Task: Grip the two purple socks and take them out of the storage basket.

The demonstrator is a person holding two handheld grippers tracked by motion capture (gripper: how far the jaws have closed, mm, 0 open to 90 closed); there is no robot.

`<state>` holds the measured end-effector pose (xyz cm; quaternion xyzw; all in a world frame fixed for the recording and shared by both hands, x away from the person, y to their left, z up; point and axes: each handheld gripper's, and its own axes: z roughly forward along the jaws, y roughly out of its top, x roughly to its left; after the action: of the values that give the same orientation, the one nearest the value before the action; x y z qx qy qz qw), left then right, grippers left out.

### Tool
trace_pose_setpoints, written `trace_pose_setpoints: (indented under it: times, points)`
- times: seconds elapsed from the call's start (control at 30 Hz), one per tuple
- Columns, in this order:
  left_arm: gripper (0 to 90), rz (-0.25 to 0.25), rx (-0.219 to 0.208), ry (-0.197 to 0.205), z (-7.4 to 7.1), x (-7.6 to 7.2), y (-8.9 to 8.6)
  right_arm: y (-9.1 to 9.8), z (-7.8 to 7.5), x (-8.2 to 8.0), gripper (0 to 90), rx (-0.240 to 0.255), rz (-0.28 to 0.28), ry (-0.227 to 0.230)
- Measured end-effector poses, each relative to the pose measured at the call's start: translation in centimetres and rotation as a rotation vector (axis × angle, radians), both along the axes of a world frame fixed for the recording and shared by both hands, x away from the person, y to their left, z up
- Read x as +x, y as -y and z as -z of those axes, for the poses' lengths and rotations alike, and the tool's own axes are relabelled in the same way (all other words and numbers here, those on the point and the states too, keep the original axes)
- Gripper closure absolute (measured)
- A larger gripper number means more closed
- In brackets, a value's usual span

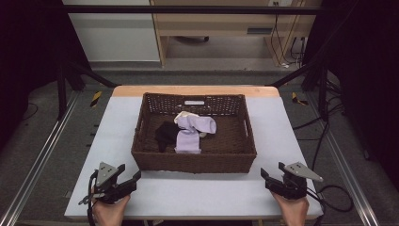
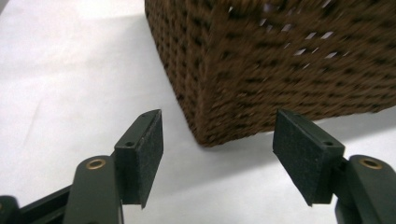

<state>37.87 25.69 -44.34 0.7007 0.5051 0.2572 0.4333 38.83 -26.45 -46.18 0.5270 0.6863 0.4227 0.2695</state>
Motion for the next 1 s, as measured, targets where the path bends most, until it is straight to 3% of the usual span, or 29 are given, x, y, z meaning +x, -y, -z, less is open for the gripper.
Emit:
trace_pose_setpoints:
  times: [0.43, 0.6, 1.0]
  points:
    - [34.7, 0.016, -0.006, 0.075, -3.4, -0.3, 0.8, -0.3, 0.2, 0.0, 26.5, 0.004, -0.011, -0.011]
    - [34.7, 0.040, 0.006, 0.106, -5.0, 0.0, 1.8, -0.3, 0.3, 0.0, 26.3, -0.001, -0.015, -0.008]
    - [35.3, 0.127, 0.023, 0.149, -8.7, 2.2, 4.8, -0.3, 0.2, 0.0, 27.1, -0.008, -0.013, -0.007]
